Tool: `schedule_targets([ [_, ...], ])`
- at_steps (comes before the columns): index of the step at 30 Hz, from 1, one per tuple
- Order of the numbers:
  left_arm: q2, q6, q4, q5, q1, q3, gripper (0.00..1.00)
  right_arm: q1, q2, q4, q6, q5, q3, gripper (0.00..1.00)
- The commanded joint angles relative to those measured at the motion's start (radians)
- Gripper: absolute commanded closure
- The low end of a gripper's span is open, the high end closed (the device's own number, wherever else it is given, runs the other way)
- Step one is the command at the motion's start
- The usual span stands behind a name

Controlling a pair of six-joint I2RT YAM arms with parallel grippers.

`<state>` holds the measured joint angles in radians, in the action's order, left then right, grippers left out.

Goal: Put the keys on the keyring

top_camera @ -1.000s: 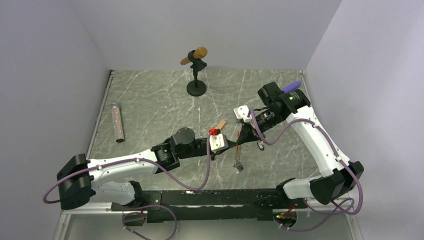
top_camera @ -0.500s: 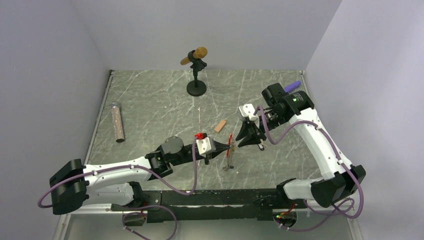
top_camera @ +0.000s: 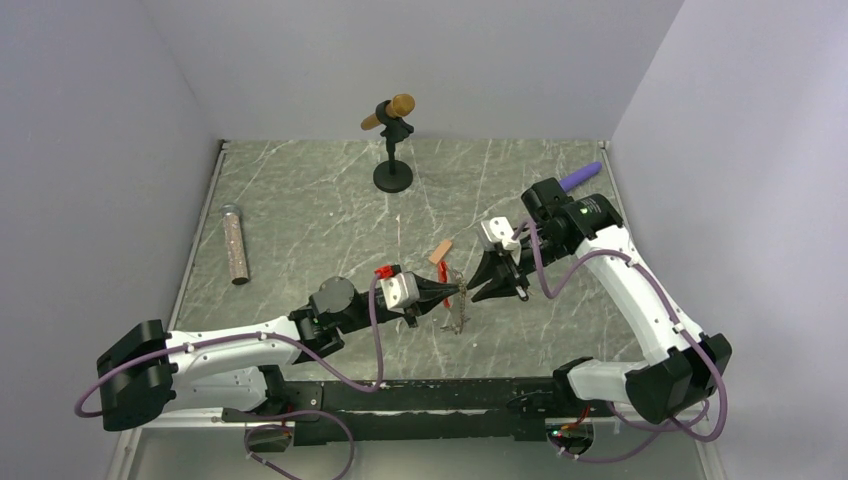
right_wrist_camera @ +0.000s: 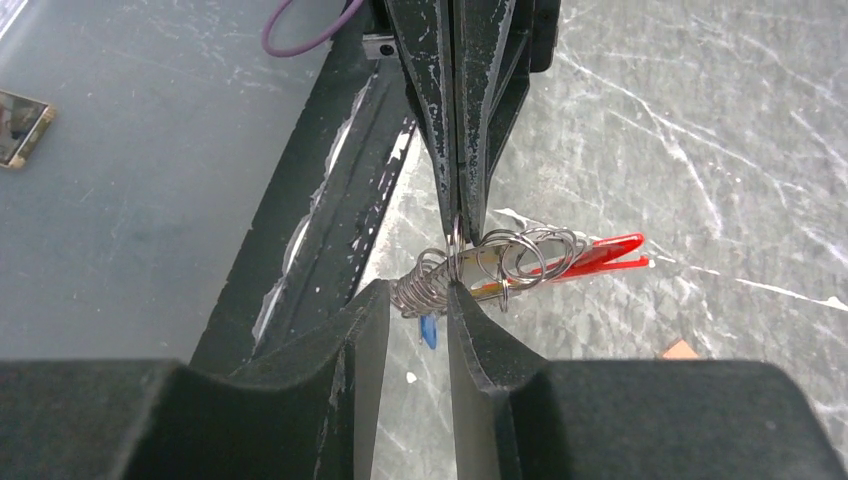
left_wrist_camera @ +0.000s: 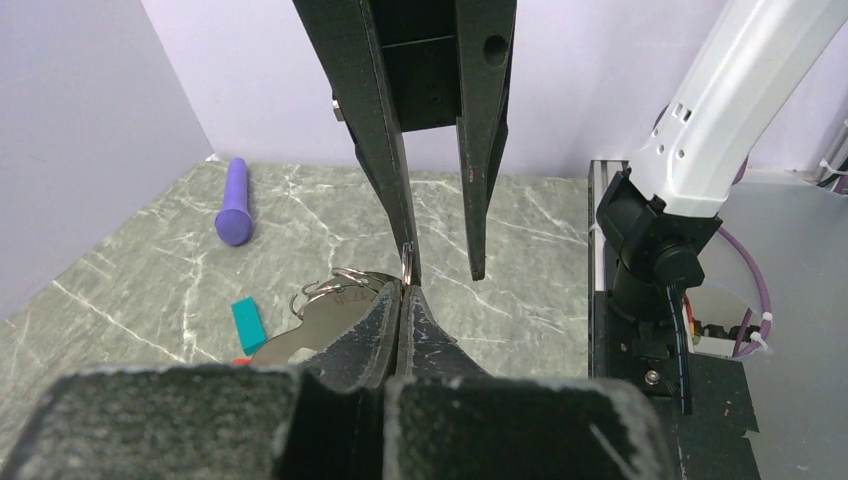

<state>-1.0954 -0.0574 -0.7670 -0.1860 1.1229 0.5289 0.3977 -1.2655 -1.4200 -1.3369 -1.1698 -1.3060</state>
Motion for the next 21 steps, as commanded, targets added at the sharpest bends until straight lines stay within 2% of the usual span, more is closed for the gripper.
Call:
schedule_targets([
  [1, 0.003, 0.026, -0.097, -0.003, 0.006, 0.011, 1.00, -0.003, 0.028, 0.061, 0.013, -0.071, -0.006, 0.69],
  [13, 0.004, 0.044, -0.104, -0.013, 0.006, 0.005, 1.00, -0.003, 0.021, 0.098, 0.073, -0.056, -0.038, 0.69],
  [21, 0.021, 0.043, -0.095, -0.007, 0.006, -0.005, 1.00, -0.002, 0.022, 0.157, 0.164, 0.034, -0.067, 0.67],
])
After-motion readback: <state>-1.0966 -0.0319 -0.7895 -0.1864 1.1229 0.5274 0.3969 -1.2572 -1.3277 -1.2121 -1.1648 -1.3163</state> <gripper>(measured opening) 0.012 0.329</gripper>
